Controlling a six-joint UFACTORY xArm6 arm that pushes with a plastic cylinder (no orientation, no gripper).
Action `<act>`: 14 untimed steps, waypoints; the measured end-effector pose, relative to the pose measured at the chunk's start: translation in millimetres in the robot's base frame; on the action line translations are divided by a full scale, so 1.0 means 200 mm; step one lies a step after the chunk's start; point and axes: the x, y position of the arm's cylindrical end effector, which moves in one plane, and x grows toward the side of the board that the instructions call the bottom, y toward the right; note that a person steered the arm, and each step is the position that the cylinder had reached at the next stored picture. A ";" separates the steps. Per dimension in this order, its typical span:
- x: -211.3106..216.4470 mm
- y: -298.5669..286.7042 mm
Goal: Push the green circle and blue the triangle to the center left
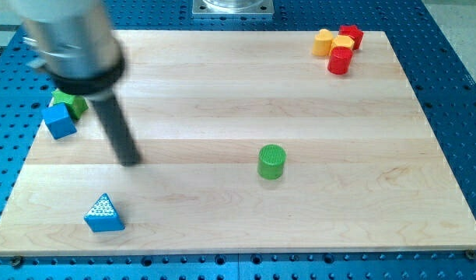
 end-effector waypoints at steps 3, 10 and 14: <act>0.16 -0.27; -0.14 -0.20; -0.10 0.38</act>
